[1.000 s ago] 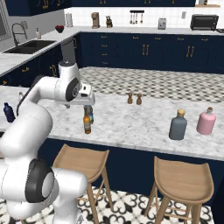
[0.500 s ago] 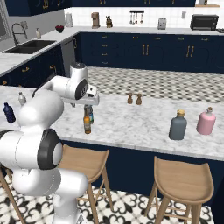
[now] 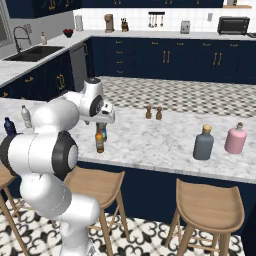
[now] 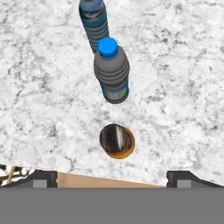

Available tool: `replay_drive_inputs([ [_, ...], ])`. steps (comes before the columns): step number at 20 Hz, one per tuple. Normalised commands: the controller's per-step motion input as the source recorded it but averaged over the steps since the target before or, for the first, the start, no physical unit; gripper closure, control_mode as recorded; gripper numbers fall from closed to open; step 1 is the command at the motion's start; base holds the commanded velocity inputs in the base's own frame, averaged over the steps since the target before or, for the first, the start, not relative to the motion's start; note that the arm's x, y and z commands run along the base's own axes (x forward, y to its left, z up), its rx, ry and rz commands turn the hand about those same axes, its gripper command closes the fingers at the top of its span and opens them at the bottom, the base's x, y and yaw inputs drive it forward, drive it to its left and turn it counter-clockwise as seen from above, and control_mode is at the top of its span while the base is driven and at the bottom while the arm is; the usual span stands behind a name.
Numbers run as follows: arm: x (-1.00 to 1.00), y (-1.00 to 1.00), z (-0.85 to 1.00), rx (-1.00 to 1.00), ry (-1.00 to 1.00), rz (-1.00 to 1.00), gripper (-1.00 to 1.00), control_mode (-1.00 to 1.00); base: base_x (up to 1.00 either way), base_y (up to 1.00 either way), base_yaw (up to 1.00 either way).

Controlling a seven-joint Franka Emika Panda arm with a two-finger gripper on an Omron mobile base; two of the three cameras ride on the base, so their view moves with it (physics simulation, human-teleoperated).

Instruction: Move the plastic bottles in the middle to the plastics group, and the glass bottles in the middle to the glass group.

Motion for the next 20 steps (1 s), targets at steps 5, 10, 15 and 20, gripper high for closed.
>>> replay_drive_inputs([
  [5,0.19,0.00,-0.23,0.00,0.00,-0.08,-1.00,-1.00,0.00,0.00,0.00],
  [10,0.16,0.01,-0.16,0.00,-0.01,-0.05,-1.00,-1.00,0.00,0.00,0.00],
  [15,0.22,0.00,-0.08,0.00,-0.11,-0.04,-1.00,-1.00,0.00,0.00,0.00],
  [20,0.06,0.00,-0.07,0.00,-0.05,-0.06,-1.00,-1.00,0.00,0.00,0.00],
])
